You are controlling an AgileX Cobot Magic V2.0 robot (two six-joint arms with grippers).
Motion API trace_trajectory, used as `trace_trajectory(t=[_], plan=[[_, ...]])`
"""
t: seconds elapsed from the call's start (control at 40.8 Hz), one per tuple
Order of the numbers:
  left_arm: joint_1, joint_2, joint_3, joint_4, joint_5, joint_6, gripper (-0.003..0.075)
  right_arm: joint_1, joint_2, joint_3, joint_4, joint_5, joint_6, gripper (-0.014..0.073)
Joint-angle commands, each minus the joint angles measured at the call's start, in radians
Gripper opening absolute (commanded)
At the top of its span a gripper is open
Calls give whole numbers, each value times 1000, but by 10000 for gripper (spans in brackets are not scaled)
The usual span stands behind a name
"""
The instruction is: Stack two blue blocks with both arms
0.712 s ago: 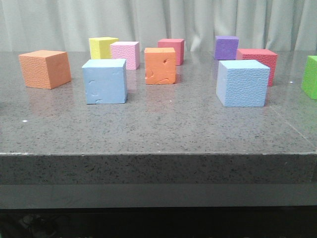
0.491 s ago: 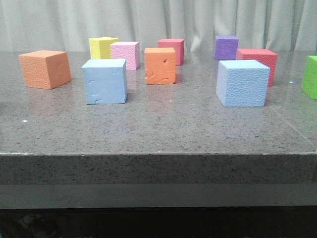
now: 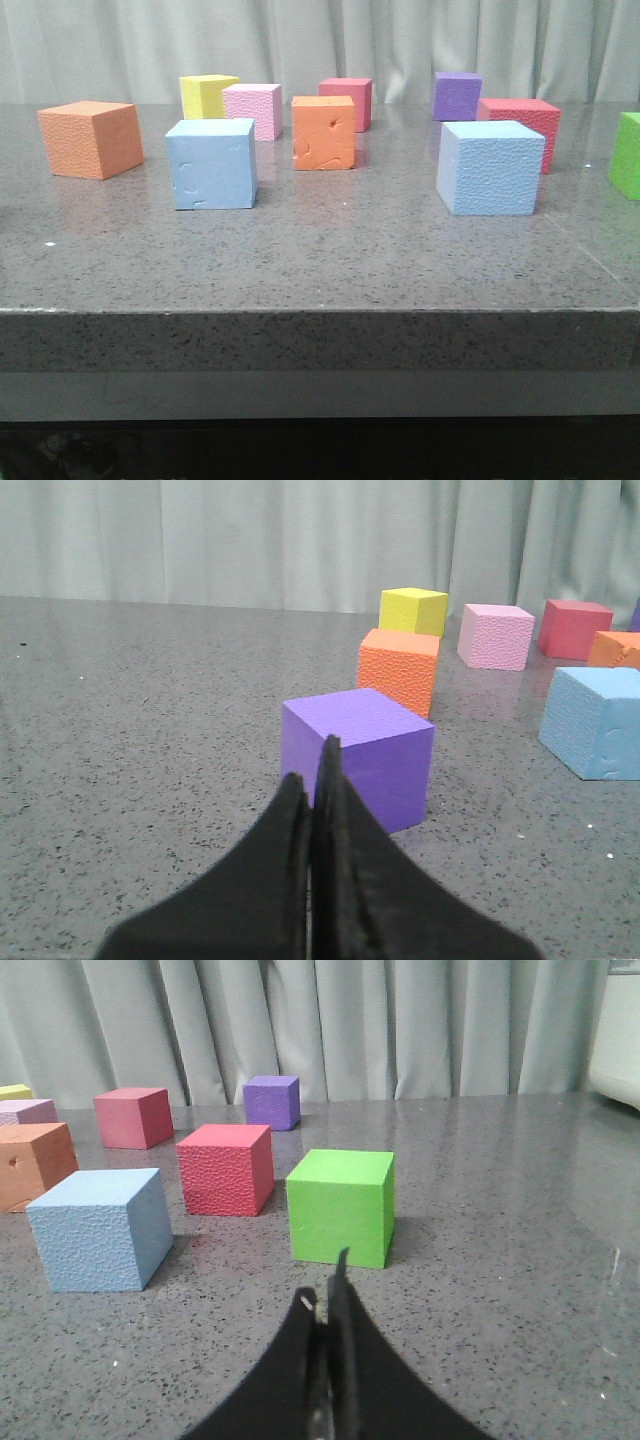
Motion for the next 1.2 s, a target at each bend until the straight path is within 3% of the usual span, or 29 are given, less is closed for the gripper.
trace_trajectory(t=[0.0,0.147,0.221,0.442,0.736,1.178], plan=[[-10,-22,37,-9,-96,-6,-18,-1,-19,-1,2,-90,-9,-68],[-10,-22,-28,-72,-118,-6,-18,-1,-19,-61,3,-71,-9,-68],[-10,-20,-109,-74,-74,-6,-18,-1,-19,-142,3,9,-9,-68],[-10,61,-410,-61,91,-6,-18,-1,50,-436,-28,248,-14,-68],[-10,367,-749,-33,411,-6,-18,-1,312,-706,-77,447,-14,-68],[-10,696,-766,-36,476,-6,-18,-1,562,-707,-65,543,-14,-68]])
